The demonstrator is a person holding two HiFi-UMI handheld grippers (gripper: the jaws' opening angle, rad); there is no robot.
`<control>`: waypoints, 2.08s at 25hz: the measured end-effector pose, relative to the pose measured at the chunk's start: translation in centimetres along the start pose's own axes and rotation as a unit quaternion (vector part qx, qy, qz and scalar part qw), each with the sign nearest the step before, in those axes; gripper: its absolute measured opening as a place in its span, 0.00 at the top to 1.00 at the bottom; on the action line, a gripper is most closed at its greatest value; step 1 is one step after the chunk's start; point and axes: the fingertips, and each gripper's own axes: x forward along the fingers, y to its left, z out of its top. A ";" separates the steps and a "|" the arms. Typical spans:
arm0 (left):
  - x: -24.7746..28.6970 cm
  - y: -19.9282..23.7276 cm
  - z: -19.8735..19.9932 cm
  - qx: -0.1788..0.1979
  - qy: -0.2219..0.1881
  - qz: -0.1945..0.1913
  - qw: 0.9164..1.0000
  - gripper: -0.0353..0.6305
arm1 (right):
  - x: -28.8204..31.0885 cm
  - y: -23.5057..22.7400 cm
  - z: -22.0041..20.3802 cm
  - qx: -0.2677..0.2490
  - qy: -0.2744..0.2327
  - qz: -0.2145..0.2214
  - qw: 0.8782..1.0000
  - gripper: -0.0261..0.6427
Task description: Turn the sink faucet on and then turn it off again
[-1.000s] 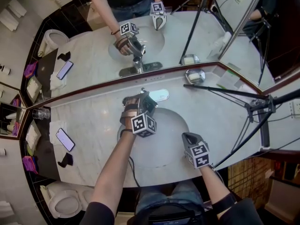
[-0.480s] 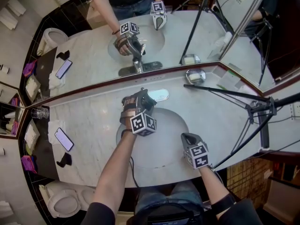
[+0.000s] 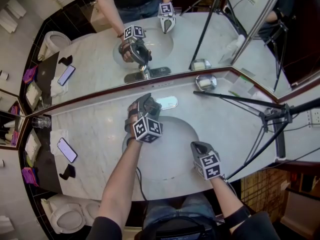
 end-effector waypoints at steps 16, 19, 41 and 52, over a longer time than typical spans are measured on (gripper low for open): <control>0.3 0.8 -1.4 -0.078 0.006 -0.022 0.997 0.55 | -0.6 0.5 0.1 0.001 -0.006 0.000 1.000 0.93; -0.1 0.5 -1.6 -0.071 0.014 -0.023 0.997 0.55 | -0.8 0.8 -0.2 0.001 -0.005 0.002 1.000 0.93; -16.8 -0.4 -3.3 -0.165 0.004 0.016 0.986 0.94 | -3.9 7.2 3.9 -0.049 -0.045 0.012 0.998 0.93; -26.3 -1.5 -6.4 -0.331 -0.002 0.030 0.943 0.94 | -4.9 7.4 7.8 -0.084 -0.068 0.003 0.994 0.93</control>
